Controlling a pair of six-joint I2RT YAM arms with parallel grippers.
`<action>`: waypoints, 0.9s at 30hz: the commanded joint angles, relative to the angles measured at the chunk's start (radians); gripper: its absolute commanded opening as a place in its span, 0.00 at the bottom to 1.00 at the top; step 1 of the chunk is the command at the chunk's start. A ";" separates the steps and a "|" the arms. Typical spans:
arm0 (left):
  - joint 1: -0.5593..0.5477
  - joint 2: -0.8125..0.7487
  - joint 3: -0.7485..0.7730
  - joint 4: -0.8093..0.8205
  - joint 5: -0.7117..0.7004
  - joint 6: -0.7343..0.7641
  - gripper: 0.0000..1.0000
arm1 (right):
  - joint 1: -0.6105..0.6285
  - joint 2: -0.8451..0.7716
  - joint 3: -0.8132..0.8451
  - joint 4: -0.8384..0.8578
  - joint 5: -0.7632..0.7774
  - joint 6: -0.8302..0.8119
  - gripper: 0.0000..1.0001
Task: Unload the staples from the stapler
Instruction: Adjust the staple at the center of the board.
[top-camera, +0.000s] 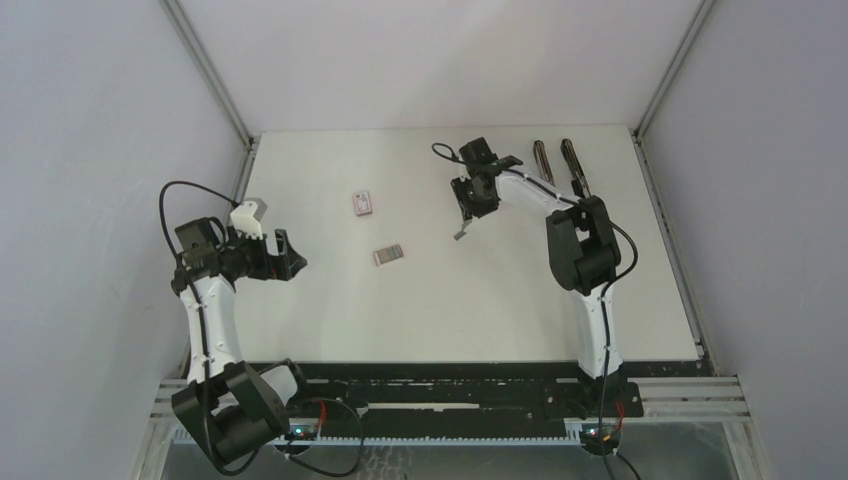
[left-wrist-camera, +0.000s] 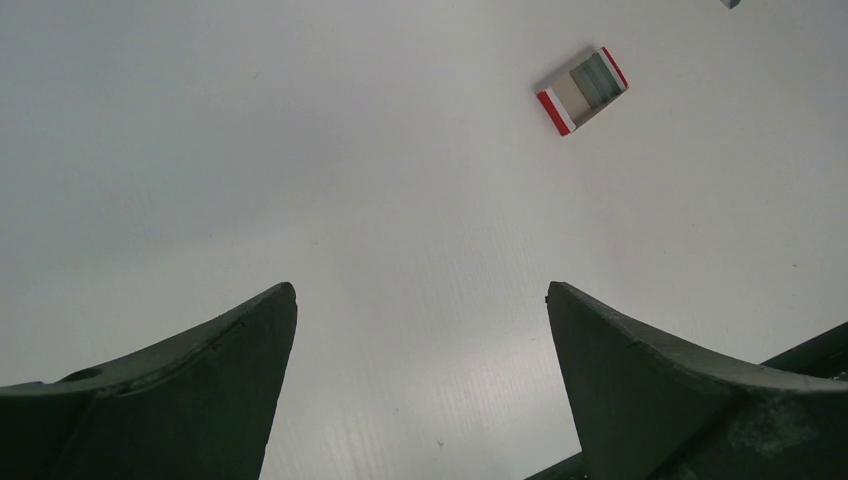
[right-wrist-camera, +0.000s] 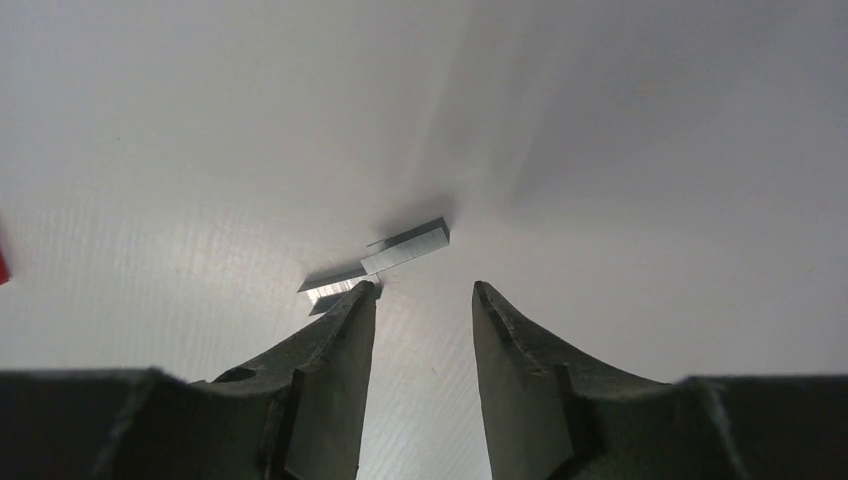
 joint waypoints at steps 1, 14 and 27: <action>0.003 -0.017 -0.021 0.018 0.023 0.022 1.00 | -0.016 0.005 0.016 0.008 0.040 -0.039 0.40; -0.065 0.010 0.037 0.046 -0.026 -0.031 1.00 | -0.033 0.003 -0.020 -0.008 -0.007 -0.050 0.38; -0.496 0.296 0.330 0.246 -0.099 -0.300 1.00 | -0.177 -0.063 -0.115 0.069 -0.410 0.091 0.40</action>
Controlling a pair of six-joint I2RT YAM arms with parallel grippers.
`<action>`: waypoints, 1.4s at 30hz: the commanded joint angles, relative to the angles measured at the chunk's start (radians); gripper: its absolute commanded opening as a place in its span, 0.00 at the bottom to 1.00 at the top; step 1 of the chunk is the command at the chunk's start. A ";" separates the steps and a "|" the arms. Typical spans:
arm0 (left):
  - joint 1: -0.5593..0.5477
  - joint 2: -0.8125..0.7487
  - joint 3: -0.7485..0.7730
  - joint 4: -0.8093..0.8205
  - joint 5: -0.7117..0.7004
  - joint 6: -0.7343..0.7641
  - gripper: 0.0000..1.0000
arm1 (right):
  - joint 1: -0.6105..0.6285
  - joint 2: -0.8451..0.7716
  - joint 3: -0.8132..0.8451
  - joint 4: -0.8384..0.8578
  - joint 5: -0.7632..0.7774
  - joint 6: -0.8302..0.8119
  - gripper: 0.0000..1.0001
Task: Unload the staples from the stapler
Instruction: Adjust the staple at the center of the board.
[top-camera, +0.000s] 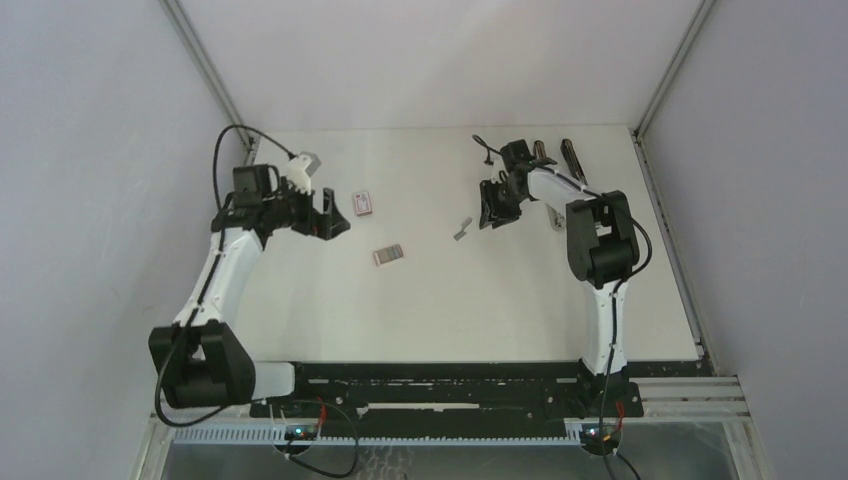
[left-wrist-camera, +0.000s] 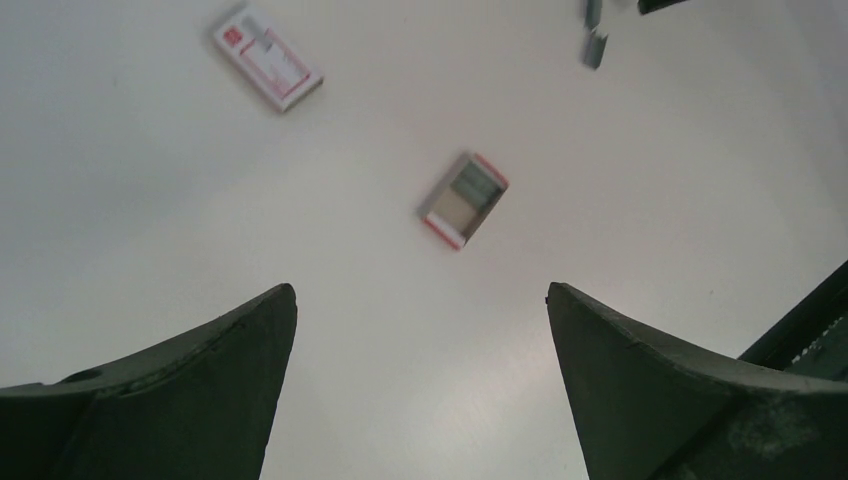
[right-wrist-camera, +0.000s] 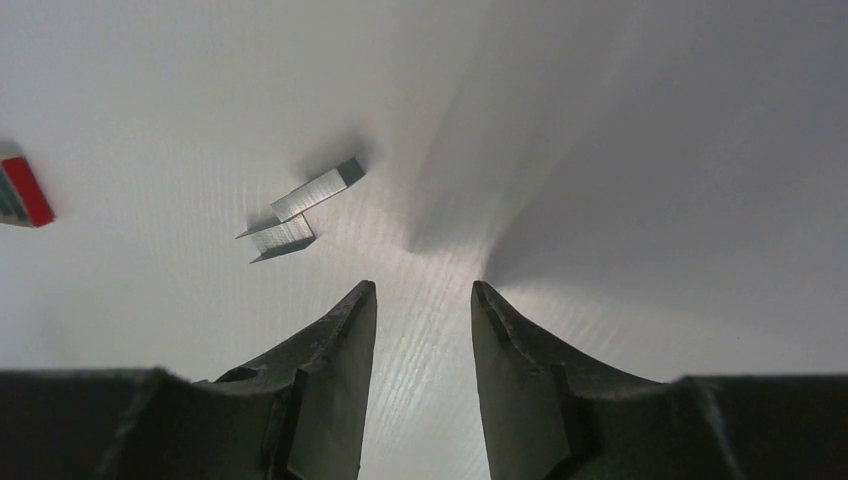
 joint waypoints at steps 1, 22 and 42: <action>-0.148 0.132 0.160 0.134 -0.064 -0.138 1.00 | -0.025 -0.056 0.003 0.055 -0.132 0.059 0.40; -0.716 0.864 0.991 -0.061 -0.617 -0.141 0.88 | -0.309 -0.290 0.080 -0.112 -0.278 -0.063 0.41; -0.848 1.163 1.236 -0.105 -0.781 -0.145 0.53 | -0.435 -0.544 -0.093 -0.092 -0.326 -0.108 0.45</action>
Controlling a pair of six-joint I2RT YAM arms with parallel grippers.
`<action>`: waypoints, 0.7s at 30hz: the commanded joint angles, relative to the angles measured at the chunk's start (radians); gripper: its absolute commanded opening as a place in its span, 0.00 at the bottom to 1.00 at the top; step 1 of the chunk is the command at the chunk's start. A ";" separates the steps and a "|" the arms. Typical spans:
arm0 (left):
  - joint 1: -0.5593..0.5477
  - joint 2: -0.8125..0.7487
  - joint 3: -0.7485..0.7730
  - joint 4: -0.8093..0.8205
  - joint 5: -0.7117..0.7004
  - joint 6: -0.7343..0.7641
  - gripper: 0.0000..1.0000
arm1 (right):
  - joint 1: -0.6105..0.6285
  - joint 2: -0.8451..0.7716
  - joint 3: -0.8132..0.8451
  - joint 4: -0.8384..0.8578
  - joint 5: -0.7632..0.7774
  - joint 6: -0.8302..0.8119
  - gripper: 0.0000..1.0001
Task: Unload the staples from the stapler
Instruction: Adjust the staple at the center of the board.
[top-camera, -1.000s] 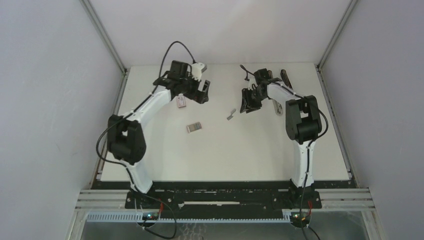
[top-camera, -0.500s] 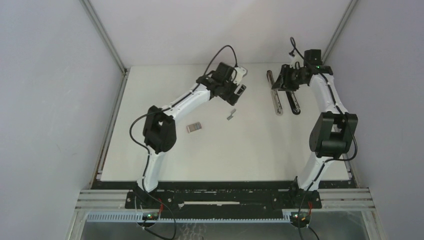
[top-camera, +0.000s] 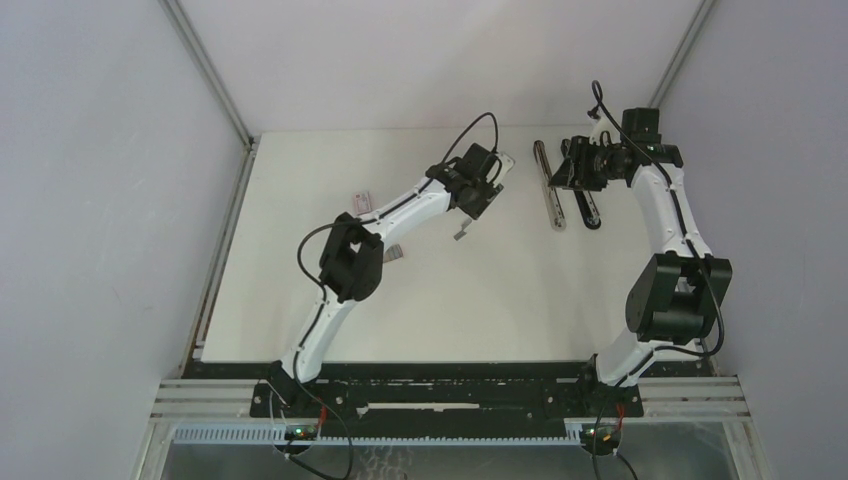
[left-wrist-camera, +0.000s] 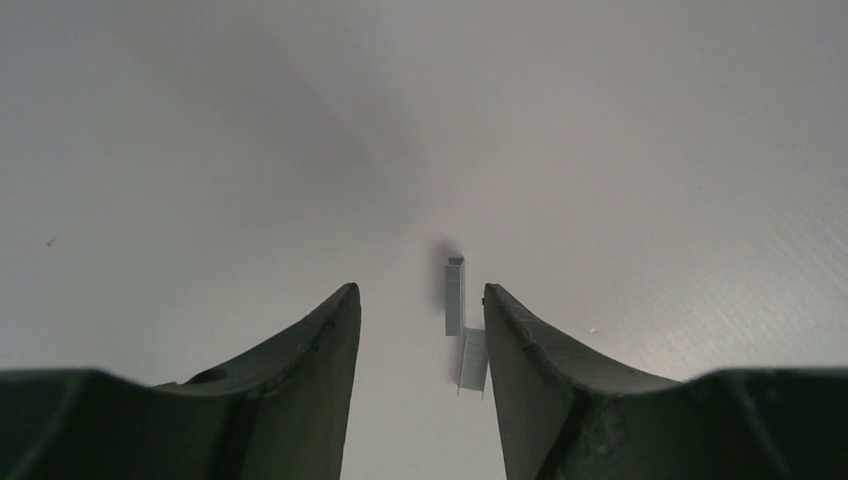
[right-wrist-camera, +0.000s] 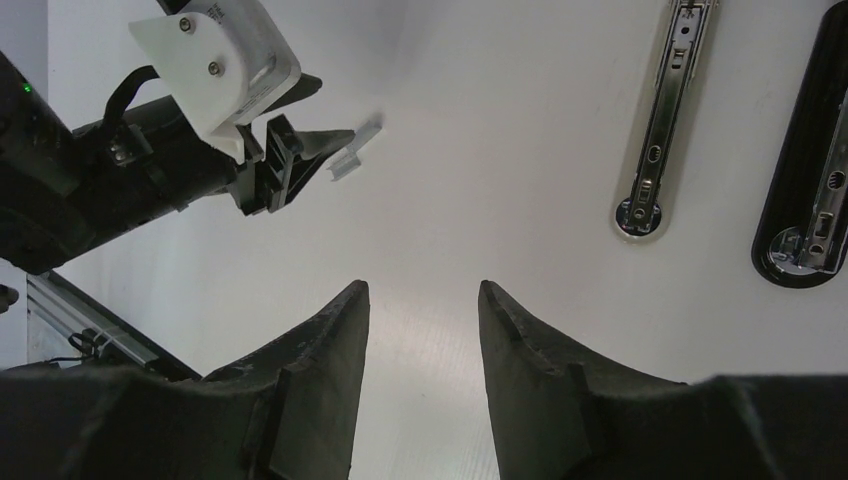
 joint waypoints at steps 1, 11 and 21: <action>0.004 0.023 0.071 -0.012 -0.008 -0.024 0.50 | -0.011 -0.047 -0.010 0.044 -0.021 -0.027 0.45; 0.008 0.041 0.062 -0.061 0.157 -0.071 0.40 | -0.028 -0.049 -0.037 0.066 -0.032 -0.022 0.46; 0.025 0.043 0.053 -0.072 0.133 -0.105 0.41 | -0.033 -0.041 -0.047 0.078 -0.036 -0.016 0.47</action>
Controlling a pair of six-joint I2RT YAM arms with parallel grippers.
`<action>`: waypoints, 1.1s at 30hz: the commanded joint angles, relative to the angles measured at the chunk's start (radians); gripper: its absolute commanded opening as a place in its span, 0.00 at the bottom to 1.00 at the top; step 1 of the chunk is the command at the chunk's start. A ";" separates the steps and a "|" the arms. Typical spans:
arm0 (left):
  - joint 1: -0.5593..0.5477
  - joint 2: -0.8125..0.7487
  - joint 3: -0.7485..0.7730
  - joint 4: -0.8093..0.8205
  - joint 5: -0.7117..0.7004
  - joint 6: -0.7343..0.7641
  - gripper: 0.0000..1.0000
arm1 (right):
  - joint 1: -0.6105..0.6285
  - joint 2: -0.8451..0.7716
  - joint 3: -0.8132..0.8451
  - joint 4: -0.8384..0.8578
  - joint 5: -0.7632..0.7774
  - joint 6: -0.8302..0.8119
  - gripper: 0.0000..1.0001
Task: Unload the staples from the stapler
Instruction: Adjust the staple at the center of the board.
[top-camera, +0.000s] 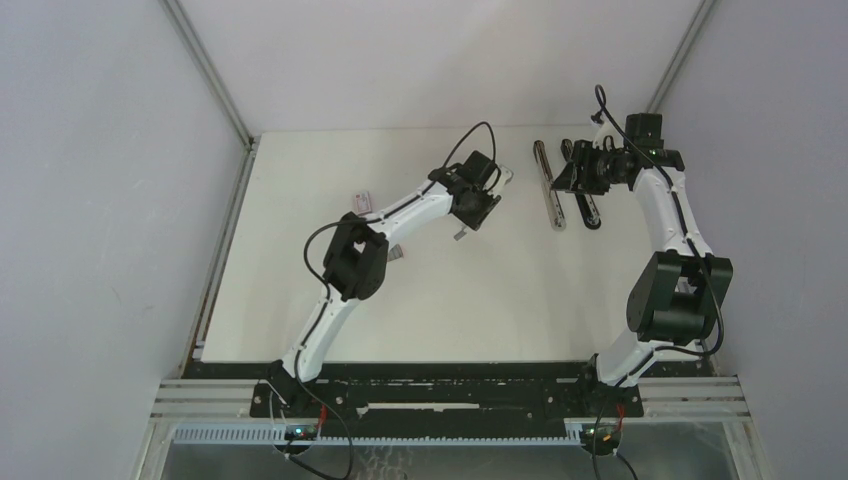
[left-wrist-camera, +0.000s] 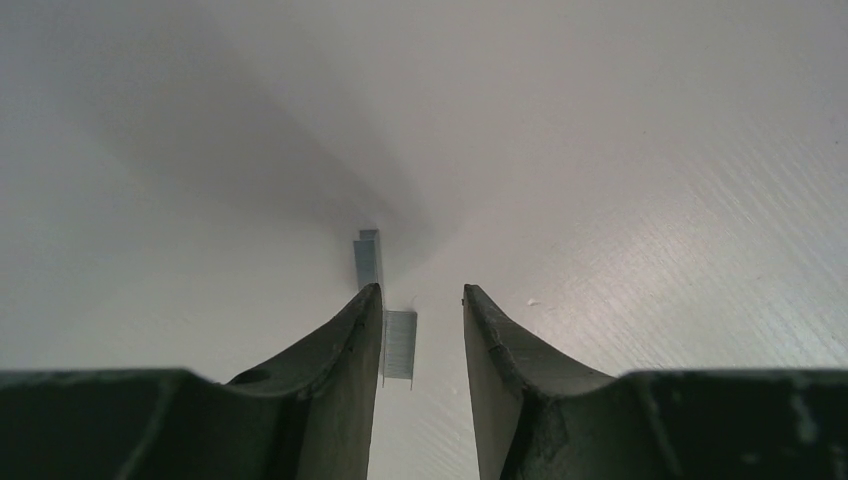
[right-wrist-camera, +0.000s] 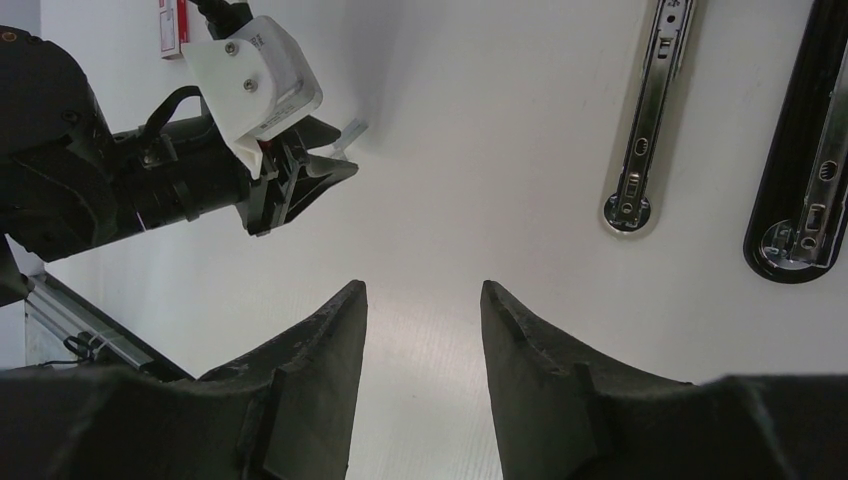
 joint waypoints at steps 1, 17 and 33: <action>0.019 -0.007 0.048 0.005 -0.014 -0.036 0.41 | -0.005 -0.041 -0.001 0.042 -0.021 -0.005 0.47; 0.022 0.029 0.057 0.013 -0.038 -0.028 0.38 | -0.007 -0.035 -0.010 0.047 -0.036 -0.004 0.48; 0.036 0.030 0.055 0.014 0.002 -0.054 0.24 | -0.007 -0.024 -0.017 0.049 -0.054 -0.001 0.49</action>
